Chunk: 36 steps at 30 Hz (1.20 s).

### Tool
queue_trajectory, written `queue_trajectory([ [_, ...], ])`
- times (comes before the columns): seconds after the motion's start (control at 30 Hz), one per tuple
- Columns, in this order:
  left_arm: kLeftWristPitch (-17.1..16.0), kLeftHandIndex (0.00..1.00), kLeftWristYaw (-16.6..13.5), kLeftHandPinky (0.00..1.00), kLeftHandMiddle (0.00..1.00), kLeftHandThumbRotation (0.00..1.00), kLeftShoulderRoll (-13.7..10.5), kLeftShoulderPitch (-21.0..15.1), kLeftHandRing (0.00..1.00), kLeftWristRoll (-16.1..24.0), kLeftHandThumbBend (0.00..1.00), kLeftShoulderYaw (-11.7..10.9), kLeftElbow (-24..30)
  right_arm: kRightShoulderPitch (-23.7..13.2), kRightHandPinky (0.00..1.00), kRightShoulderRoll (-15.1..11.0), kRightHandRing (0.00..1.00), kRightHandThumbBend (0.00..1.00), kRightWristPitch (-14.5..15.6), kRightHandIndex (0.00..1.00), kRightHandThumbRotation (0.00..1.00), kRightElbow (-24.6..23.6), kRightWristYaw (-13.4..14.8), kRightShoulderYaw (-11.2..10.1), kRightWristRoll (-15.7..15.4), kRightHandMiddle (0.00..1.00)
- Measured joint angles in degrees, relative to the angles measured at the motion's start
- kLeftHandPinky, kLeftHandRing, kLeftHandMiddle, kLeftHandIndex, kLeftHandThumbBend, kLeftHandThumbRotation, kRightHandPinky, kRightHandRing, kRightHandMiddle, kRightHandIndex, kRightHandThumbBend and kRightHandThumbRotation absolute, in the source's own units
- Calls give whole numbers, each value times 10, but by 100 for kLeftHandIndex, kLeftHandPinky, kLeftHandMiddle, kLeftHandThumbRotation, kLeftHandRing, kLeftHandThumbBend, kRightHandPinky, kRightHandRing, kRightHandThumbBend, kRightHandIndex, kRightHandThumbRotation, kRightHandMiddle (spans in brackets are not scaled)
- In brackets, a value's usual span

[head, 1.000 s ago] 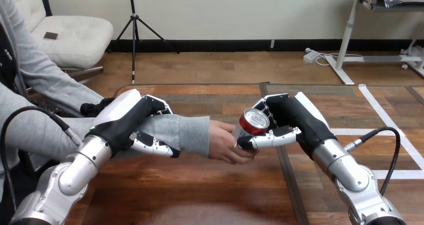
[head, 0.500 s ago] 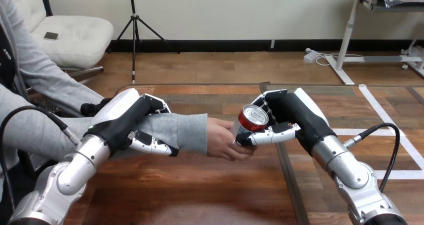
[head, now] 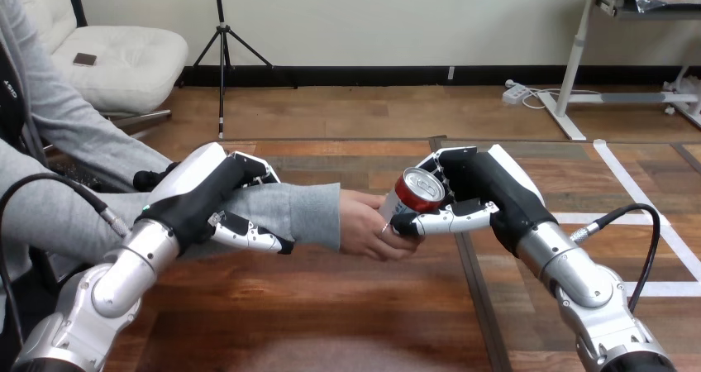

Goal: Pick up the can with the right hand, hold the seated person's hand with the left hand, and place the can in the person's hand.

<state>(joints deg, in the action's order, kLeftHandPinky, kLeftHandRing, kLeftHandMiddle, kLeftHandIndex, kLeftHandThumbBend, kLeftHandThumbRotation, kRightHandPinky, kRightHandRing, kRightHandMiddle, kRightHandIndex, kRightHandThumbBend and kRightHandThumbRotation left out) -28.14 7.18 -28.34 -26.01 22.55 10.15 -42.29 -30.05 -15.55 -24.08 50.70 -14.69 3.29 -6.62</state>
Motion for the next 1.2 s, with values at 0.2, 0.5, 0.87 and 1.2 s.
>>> queue_trajectory([
  [0.2, 18, 73, 7, 54, 72, 26, 0, 2, 68, -13, 89, -1, 21, 0, 50, -2, 57, 95, 8, 65, 22, -12, -9, 0, 1, 61],
  [0.5, 22, 74, 5, 57, 74, 40, 1, 2, 72, -19, 89, -1, 54, 0, 57, -1, 64, 95, 9, 70, 52, -24, -12, -1, 0, 66],
  [0.87, 14, 74, -6, 56, 73, 51, 0, 0, 71, -18, 85, -2, 64, 0, 59, -1, 67, 91, 4, 72, 71, -29, -3, 3, -13, 68],
  [1.2, 9, 75, -5, 54, 74, 60, 0, 0, 71, -19, 86, -1, 64, 0, 56, -2, 67, 90, 4, 73, 83, -29, 0, 3, -14, 69],
])
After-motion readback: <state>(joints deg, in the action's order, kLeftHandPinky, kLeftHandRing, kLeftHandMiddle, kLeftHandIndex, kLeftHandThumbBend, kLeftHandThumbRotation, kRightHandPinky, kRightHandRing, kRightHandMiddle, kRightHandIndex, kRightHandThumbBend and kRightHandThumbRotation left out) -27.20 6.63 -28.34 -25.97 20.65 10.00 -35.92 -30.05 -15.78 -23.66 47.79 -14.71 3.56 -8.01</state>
